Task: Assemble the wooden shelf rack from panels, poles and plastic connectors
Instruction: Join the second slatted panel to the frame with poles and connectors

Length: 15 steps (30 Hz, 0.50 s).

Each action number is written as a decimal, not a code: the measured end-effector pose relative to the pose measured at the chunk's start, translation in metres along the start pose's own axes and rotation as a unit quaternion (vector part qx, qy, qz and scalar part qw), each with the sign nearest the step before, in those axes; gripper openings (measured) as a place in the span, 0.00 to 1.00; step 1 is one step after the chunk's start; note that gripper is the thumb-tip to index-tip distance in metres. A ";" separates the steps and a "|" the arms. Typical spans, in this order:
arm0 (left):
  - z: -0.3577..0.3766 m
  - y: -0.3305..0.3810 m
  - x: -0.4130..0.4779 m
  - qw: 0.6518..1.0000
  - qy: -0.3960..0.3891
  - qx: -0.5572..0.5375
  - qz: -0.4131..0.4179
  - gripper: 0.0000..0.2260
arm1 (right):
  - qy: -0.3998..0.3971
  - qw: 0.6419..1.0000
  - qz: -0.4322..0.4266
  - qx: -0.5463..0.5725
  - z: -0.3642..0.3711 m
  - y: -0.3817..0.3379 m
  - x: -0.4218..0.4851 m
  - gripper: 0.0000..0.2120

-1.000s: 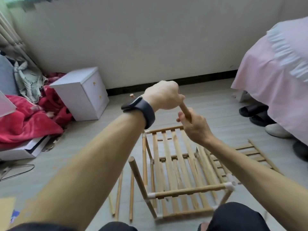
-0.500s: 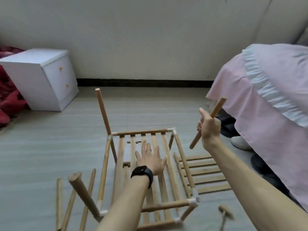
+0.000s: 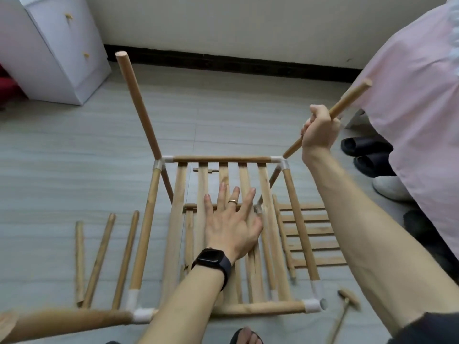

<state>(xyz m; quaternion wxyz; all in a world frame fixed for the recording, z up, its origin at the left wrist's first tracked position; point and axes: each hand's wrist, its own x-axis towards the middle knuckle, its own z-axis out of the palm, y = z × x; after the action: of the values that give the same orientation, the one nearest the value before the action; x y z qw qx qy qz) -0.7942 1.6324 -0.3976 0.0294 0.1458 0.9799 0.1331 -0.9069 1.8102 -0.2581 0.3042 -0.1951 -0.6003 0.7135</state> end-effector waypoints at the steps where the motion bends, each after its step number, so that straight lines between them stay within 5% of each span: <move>1: 0.000 -0.001 0.000 1.000 0.001 -0.001 0.001 0.30 | 0.004 1.000 -0.002 0.003 -0.001 0.006 0.002 0.19; 6: 0.000 0.000 -0.001 1.000 -0.001 -0.002 0.008 0.30 | -0.097 0.995 -0.028 -0.025 -0.009 0.020 -0.008 0.21; 15: -0.003 0.002 -0.008 1.000 -0.024 -0.001 0.018 0.30 | -0.100 0.987 -0.007 -0.126 0.015 0.016 0.011 0.16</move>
<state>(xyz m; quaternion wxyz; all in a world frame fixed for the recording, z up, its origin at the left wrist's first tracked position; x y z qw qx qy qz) -0.7869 1.6307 -0.3938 0.0508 0.1663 0.9760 0.1308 -0.9276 1.8054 -0.2695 0.2203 -0.1554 -0.7144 0.6457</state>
